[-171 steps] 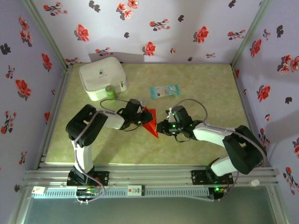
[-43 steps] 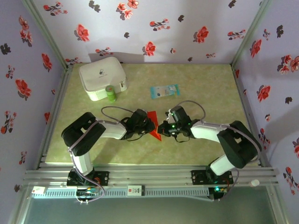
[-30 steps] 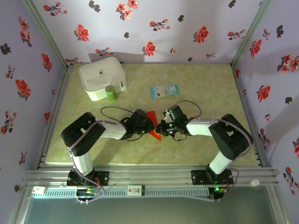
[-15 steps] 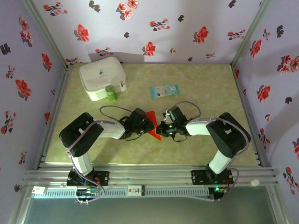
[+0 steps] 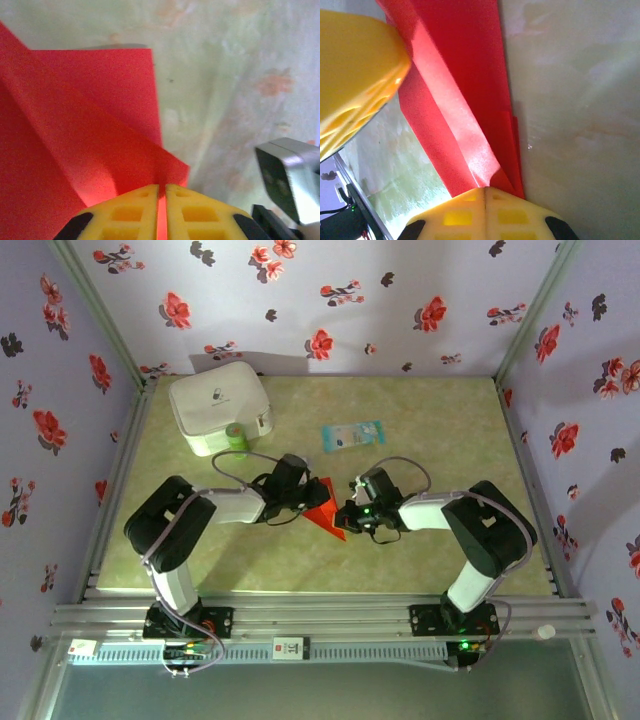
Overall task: Fold a paper plane with a square sheet of paper (pick it up from the middle)
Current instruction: Fourth fold the wing at the center of the table.
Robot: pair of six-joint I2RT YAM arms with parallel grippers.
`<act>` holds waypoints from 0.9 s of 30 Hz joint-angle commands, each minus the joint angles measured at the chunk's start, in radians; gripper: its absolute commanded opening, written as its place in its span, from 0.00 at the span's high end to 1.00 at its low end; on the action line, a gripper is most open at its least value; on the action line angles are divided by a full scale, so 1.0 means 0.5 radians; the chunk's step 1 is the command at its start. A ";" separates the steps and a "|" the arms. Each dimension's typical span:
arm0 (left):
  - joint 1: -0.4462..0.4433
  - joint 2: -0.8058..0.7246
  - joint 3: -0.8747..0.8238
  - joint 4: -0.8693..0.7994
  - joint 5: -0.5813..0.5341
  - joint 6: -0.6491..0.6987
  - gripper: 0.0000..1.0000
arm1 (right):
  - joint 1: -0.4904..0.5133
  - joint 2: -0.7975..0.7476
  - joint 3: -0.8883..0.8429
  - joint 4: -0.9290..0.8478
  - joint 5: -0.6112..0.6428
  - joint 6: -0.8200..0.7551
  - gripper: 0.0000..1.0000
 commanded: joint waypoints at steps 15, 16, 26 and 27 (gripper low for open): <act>0.229 0.236 0.098 -0.154 0.005 0.160 0.90 | -0.023 0.102 -0.058 -0.366 0.116 -0.190 1.00; 0.244 0.242 0.112 -0.174 0.005 0.166 0.90 | -0.023 0.103 -0.060 -0.371 0.111 -0.198 1.00; 0.373 0.271 0.253 -0.362 0.014 0.277 0.91 | -0.038 0.121 -0.056 -0.401 0.085 -0.249 1.00; 0.379 0.273 0.263 -0.368 0.011 0.283 0.91 | -0.041 0.120 -0.054 -0.404 0.079 -0.254 1.00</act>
